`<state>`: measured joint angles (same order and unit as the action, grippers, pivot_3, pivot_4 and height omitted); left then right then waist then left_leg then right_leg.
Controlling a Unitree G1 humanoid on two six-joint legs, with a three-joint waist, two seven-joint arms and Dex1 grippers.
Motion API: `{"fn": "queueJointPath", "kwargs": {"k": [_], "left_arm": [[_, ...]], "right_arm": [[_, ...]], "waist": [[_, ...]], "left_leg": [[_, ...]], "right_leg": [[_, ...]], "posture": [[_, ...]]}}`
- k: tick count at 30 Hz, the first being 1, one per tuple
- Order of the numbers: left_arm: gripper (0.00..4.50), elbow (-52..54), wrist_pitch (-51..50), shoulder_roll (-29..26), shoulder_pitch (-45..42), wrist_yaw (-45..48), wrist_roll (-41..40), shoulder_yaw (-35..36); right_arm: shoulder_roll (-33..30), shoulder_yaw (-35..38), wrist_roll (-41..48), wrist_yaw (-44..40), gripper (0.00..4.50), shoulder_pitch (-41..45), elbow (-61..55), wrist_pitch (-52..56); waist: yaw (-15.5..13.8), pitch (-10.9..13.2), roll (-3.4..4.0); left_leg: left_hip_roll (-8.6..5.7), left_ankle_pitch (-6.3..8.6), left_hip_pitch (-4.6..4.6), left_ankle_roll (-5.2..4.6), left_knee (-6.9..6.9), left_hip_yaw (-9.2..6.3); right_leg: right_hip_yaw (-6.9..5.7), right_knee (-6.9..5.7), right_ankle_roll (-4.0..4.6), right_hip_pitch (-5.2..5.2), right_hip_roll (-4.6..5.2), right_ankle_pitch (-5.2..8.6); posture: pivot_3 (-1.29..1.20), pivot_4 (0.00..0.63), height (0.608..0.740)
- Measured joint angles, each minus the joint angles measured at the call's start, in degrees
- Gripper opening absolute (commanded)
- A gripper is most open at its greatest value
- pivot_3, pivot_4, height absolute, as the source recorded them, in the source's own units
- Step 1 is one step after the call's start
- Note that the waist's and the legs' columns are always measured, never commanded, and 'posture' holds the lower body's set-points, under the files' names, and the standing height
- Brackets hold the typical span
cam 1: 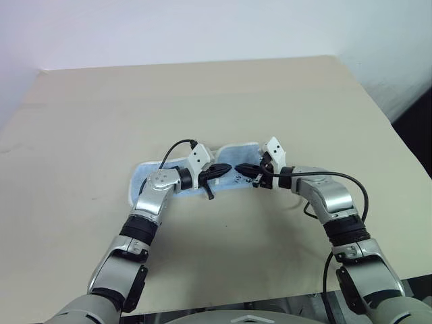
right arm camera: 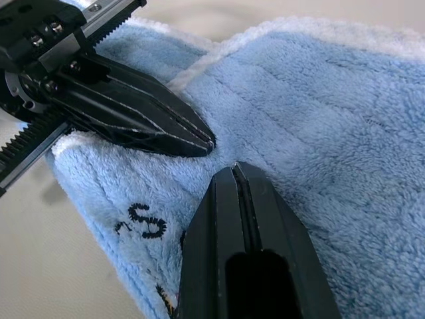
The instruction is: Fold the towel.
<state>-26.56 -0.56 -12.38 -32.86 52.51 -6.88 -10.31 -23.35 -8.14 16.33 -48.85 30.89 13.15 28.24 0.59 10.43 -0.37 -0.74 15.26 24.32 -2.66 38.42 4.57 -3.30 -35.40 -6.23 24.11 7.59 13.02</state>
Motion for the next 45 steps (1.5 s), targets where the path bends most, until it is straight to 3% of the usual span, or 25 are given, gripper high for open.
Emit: {"fn": "queueJointPath", "kwargs": {"k": [9,15,19,23,29,35,40,45], "left_arm": [[0.03,12.3,-11.6,-2.4,2.8,4.5,-8.3,2.1],[0.03,26.0,-25.3,-10.7,3.8,3.6,-18.6,11.0],[0.91,30.8,-31.7,-17.9,8.6,2.0,-23.0,18.0],[2.33,35.3,-38.5,-22.8,16.9,-0.4,-28.4,25.9],[4.38,42.9,-50.0,-23.2,29.7,-8.2,-39.7,39.2],[4.48,48.9,-59.2,-19.9,38.5,-19.2,-56.9,48.5],[4.48,51.4,-60.2,-18.7,45.6,-29.1,-70.9,52.9],[4.48,50.9,-58.2,-17.6,50.6,-32.1,-73.9,53.8]], "right_arm": [[-0.7,2.4,4.0,-3.0,0.00,0.5,-2.1,4.7],[-4.4,5.7,8.5,-5.7,0.00,1.9,-8.8,8.9],[-7.2,6.4,9.9,-7.1,0.00,1.8,-11.6,10.6],[-9.9,6.7,11.0,-8.6,0.00,1.5,-13.3,11.6],[-13.4,6.2,11.5,-12.4,0.00,1.6,-14.3,12.0],[-16.5,3.6,10.6,-18.1,0.00,2.6,-14.6,8.8],[-17.5,2.6,8.8,-21.3,0.00,4.8,-11.9,5.5],[-17.1,2.3,8.4,-21.9,0.00,5.9,-10.6,4.9]], "waist": [[0.1,0.0,0.00],[0.3,0.0,0.01],[0.3,0.1,0.01],[0.3,0.1,0.01],[0.1,0.1,-0.01],[0.1,0.1,-0.01],[0.2,0.1,-0.02],[0.1,0.1,-0.01]], "left_leg": [[0.02,-0.01,0.12,0.02,0.00,0.00],[0.12,0.00,0.09,0.03,-0.05,0.01],[0.12,0.00,0.09,0.04,-0.09,0.04],[0.12,0.00,0.10,0.05,-0.09,0.05],[0.14,0.03,0.10,0.10,-0.10,0.01],[0.19,0.11,0.09,0.28,-0.11,0.00],[0.20,0.11,0.08,0.29,-0.12,0.00],[0.21,0.11,0.08,0.30,-0.18,0.01]], "right_leg": [[0.00,-0.02,0.02,0.17,0.05,-0.02],[-0.02,-0.04,0.03,0.22,0.01,-0.02],[-0.05,-0.03,0.03,0.23,-0.01,-0.02],[-0.05,0.03,0.04,0.23,0.03,-0.01],[-0.03,0.10,0.08,0.22,0.11,-0.03],[-0.01,0.16,0.15,0.22,0.12,-0.06],[0.04,0.19,0.39,0.24,0.15,0.02],[0.04,0.27,0.52,0.37,0.16,0.02]], "posture": [[0.00,0.150,0.740],[0.00,0.150,0.740],[0.00,0.150,0.740],[0.00,0.150,0.740],[0.00,0.150,0.740],[0.00,0.150,0.740],[0.00,0.150,0.740],[0.00,0.150,0.740]]}}
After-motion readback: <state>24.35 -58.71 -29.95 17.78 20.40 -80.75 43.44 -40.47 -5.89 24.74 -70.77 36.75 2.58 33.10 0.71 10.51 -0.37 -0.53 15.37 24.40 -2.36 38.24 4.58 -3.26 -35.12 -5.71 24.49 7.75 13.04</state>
